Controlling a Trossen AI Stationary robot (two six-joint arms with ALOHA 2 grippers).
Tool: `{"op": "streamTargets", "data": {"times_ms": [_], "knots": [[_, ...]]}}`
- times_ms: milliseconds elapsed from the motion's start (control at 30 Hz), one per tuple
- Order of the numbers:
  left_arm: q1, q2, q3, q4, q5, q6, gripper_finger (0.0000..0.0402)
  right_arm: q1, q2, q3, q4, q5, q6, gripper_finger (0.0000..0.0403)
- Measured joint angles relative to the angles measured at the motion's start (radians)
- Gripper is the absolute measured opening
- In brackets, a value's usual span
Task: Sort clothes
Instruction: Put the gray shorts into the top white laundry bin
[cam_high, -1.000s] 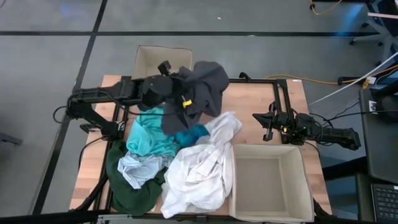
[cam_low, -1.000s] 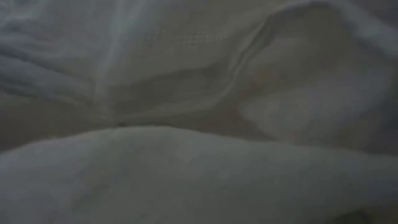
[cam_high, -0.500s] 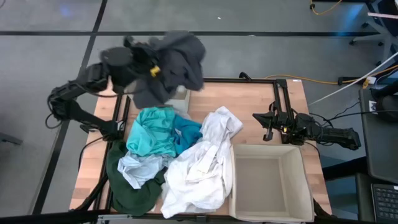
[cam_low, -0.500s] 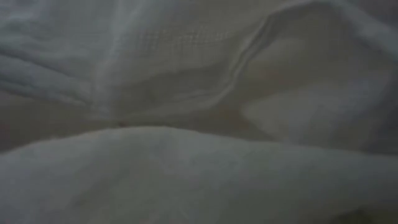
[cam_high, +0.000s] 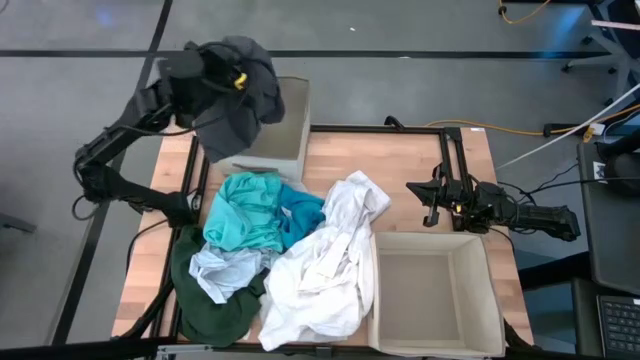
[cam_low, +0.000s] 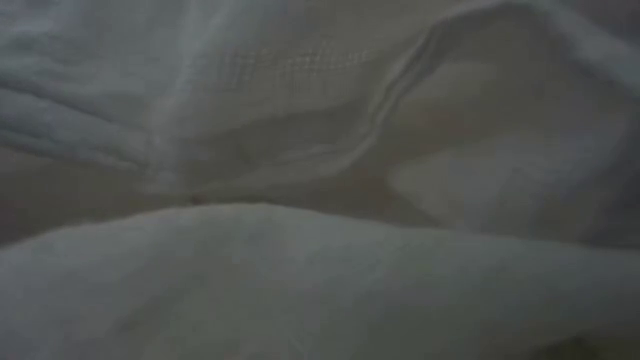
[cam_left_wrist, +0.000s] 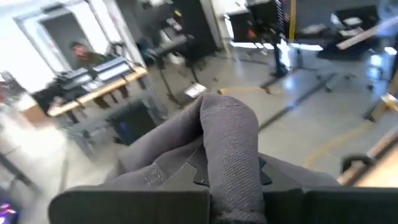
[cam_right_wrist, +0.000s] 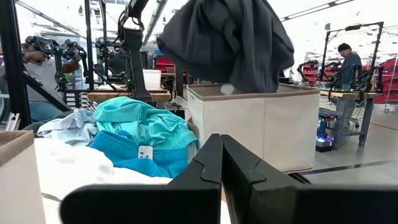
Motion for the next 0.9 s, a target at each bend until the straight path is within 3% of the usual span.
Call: {"op": "streamTargets", "data": {"times_ms": [300, 500, 900], "knots": [[0.132, 0.066, -0.162, 0.075, 0.038, -0.018, 0.0013, 0.000, 0.000, 0.000, 0.000, 0.000, 0.000, 0.0005], [0.195, 0.105, -0.269, 0.104, 0.193, -0.063, 0.0017, 0.000, 0.000, 0.000, -0.001, 0.000, -0.002, 0.0005], [0.248, 0.139, -0.499, 0.158, 0.373, -0.129, 0.0022, 0.000, 0.000, 0.000, -0.002, 0.011, -0.006, 0.0005]]}}
